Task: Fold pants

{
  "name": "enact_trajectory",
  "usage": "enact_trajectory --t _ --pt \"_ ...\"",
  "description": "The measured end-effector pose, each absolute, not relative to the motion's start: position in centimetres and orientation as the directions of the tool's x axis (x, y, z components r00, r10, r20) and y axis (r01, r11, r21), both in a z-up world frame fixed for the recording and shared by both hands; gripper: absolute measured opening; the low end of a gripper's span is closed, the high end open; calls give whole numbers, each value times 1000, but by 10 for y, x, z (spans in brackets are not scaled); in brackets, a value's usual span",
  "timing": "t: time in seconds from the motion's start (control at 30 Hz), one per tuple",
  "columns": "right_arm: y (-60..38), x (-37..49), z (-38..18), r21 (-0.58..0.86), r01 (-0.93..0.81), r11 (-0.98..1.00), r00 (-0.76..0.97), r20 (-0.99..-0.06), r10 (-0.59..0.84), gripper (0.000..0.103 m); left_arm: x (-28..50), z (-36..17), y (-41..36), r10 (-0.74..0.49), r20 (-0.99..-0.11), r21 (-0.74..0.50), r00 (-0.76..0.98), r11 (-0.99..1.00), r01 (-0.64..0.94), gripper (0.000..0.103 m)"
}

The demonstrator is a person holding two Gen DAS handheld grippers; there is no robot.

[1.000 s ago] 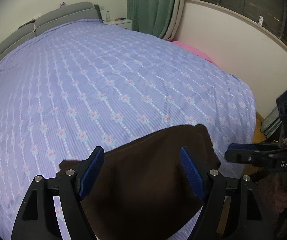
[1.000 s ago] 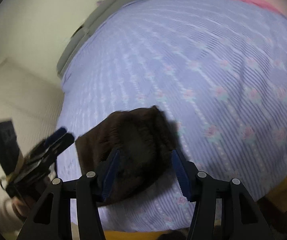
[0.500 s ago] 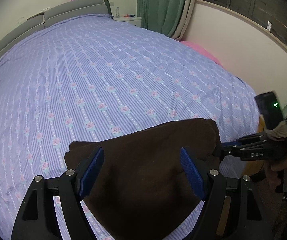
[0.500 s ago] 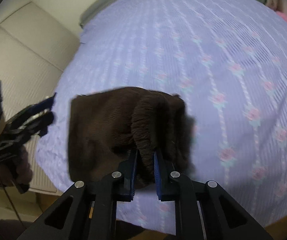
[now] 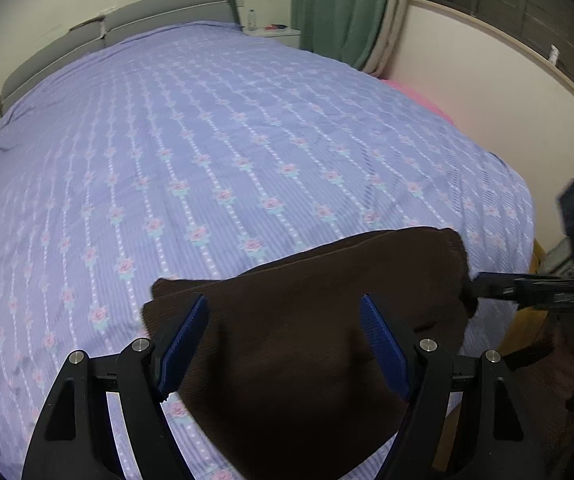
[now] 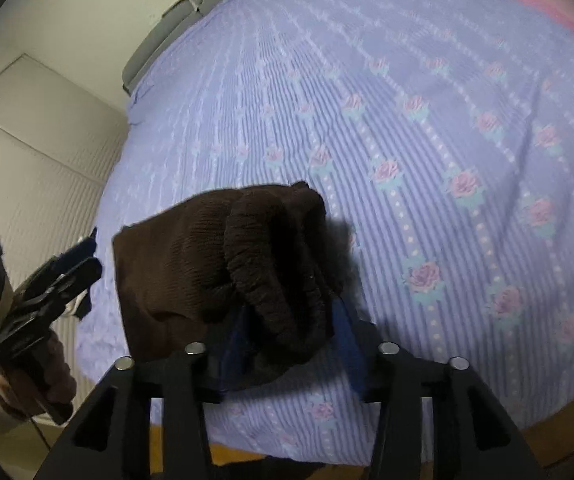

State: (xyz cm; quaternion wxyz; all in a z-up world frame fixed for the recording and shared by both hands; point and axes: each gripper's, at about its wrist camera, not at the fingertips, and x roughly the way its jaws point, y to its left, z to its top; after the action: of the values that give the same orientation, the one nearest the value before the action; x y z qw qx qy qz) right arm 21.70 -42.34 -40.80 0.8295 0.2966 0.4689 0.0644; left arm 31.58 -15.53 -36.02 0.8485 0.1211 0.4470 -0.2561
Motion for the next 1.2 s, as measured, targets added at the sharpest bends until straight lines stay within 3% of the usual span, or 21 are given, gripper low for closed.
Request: enact_trajectory --t 0.07,0.17,0.27,0.43,0.73,0.87,1.2 --pt "-425 206 -402 579 202 790 591 -715 372 59 317 -362 -147 -313 -818 -14 482 848 529 78" --pt "-420 188 -394 612 243 753 639 -685 350 69 316 -363 -133 -298 -812 5 501 856 517 78" --pt "-407 174 -399 619 300 726 640 -695 328 69 315 -364 -120 -312 -803 -7 508 857 515 88" --pt "-381 164 -415 642 367 673 670 -685 287 69 314 -381 -103 -334 -795 -23 507 851 524 92" --pt "-349 155 -453 703 511 495 725 -662 191 73 327 -416 -84 -348 -831 -113 435 870 480 93" --pt "-337 155 -449 703 518 487 732 -659 173 75 327 -418 -80 -357 -835 -125 419 864 487 99" --pt "-327 170 -459 711 518 476 733 -656 181 80 330 -436 -75 -370 -845 -167 386 868 467 99"
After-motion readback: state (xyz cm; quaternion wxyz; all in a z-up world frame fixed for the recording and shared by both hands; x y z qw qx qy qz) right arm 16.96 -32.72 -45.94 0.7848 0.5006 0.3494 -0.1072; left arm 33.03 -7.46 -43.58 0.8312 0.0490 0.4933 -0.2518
